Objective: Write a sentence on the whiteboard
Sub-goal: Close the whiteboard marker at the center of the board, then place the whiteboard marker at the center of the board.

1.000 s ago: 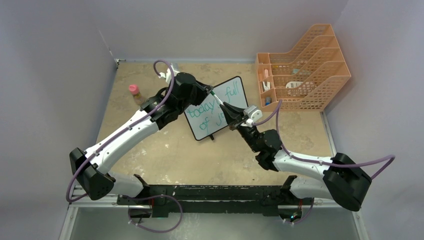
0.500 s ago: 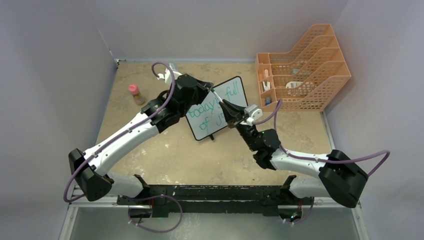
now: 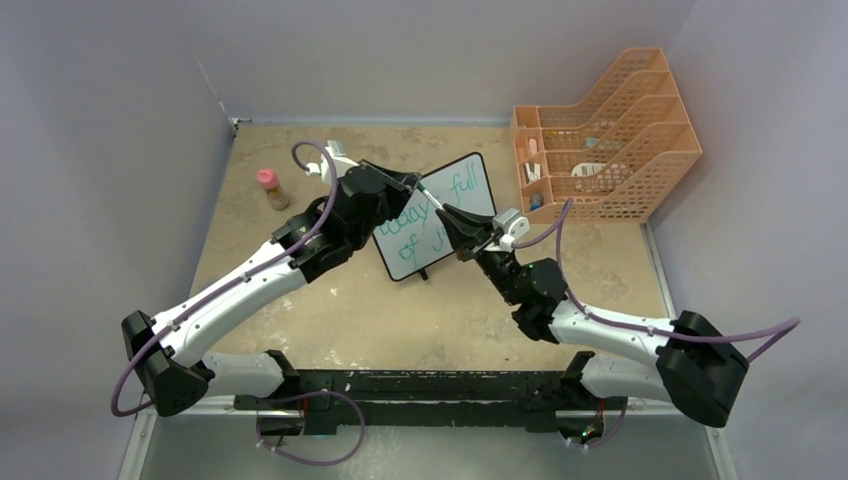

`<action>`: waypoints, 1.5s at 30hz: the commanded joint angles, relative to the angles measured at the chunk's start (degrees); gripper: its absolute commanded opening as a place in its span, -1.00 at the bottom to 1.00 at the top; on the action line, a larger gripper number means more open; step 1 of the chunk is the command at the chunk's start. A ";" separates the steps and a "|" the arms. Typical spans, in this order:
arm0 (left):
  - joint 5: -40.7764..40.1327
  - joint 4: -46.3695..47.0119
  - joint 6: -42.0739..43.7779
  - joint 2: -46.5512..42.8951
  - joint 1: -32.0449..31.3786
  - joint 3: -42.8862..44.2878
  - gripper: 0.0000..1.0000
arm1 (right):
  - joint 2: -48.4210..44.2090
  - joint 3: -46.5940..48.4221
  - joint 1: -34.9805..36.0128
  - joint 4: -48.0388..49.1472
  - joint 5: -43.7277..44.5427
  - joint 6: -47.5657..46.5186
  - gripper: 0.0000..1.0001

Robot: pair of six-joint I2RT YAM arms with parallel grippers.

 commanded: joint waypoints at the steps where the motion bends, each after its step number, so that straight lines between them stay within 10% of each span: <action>1: 6.20 -3.66 -2.16 -2.35 -4.18 -1.58 -1.00 | -3.07 3.45 -1.81 -3.36 6.01 1.07 -0.89; 10: -0.54 -1.82 -2.86 -2.22 -2.73 -0.94 -1.00 | -8.34 5.26 -1.81 -19.28 2.89 6.27 -0.01; 21: -4.01 -0.41 -1.76 -2.13 -0.55 -3.62 -1.00 | -15.74 5.61 -1.81 -33.10 -3.84 11.78 0.50; 34: 6.92 -0.35 33.23 4.93 -0.16 -2.24 -1.00 | -28.73 8.70 -1.81 -53.92 4.27 15.16 0.87; 45: 25.02 -3.71 58.71 15.91 -2.95 1.76 -1.00 | -35.38 10.42 -1.81 -58.85 28.00 11.10 0.98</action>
